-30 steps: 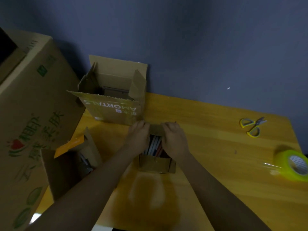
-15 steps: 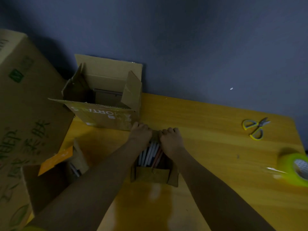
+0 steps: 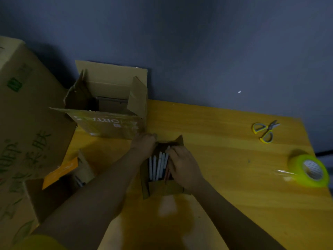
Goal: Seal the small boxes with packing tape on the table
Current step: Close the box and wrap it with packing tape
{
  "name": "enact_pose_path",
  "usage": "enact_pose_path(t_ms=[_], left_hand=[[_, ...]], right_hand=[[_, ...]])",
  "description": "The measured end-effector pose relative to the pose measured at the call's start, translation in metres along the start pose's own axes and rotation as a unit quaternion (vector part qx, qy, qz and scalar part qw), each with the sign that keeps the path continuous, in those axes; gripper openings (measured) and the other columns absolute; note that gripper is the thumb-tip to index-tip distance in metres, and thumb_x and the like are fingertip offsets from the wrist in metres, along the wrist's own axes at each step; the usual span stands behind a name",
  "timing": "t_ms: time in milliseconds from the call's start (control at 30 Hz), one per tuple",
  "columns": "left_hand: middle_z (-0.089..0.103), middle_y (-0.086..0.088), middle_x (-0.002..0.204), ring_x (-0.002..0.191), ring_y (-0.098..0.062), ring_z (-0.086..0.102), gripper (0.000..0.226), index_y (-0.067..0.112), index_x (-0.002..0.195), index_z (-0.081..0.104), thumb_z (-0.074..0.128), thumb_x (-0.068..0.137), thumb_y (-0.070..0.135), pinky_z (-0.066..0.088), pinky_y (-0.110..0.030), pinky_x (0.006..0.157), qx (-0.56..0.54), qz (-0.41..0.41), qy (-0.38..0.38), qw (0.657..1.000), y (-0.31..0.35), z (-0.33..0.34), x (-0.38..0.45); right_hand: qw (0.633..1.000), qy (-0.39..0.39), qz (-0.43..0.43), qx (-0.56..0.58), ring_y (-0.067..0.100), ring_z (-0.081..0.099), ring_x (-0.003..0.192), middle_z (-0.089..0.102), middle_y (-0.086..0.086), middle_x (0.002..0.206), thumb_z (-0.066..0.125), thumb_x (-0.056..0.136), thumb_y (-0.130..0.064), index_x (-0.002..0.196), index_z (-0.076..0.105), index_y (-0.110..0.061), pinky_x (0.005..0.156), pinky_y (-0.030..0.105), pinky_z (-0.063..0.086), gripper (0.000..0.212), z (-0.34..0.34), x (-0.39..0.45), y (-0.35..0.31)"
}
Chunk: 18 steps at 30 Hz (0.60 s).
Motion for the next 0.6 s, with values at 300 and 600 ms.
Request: enact_pose_path(t_ms=[300, 600], left_hand=[[0.047, -0.007, 0.128, 0.120, -0.025, 0.039, 0.028, 0.014, 0.127, 0.050, 0.042, 0.101, 0.022, 0.030, -0.034, 0.098, -0.009, 0.070, 0.071, 0.995, 0.032, -0.008, -0.067], [0.051, -0.011, 0.121, 0.123, -0.026, 0.038, 0.028, 0.011, 0.117, 0.055, 0.047, 0.099, 0.030, 0.006, -0.043, 0.109, 0.042, 0.045, -0.082, 0.995, 0.049, 0.023, -0.115]], right_hand=[[0.990, -0.100, 0.024, -0.100, 0.025, 0.060, 0.097, 0.065, 0.004, 0.097, 0.056, 0.076, -0.031, 0.104, 0.068, -0.014, 0.091, 0.045, 0.047, 0.035, 0.011, -0.052, -0.010], [0.975, -0.108, 0.067, -0.182, 0.024, 0.065, 0.090, 0.064, 0.000, 0.077, 0.089, 0.055, -0.027, 0.081, 0.070, -0.018, 0.097, 0.053, 0.027, 0.034, 0.021, -0.066, -0.013]])
Point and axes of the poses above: each hand's wrist, its own x-axis towards the middle knuckle, its own z-axis out of the palm, y = z × x, the point moved 4 cm from there along x, towards the middle knuckle
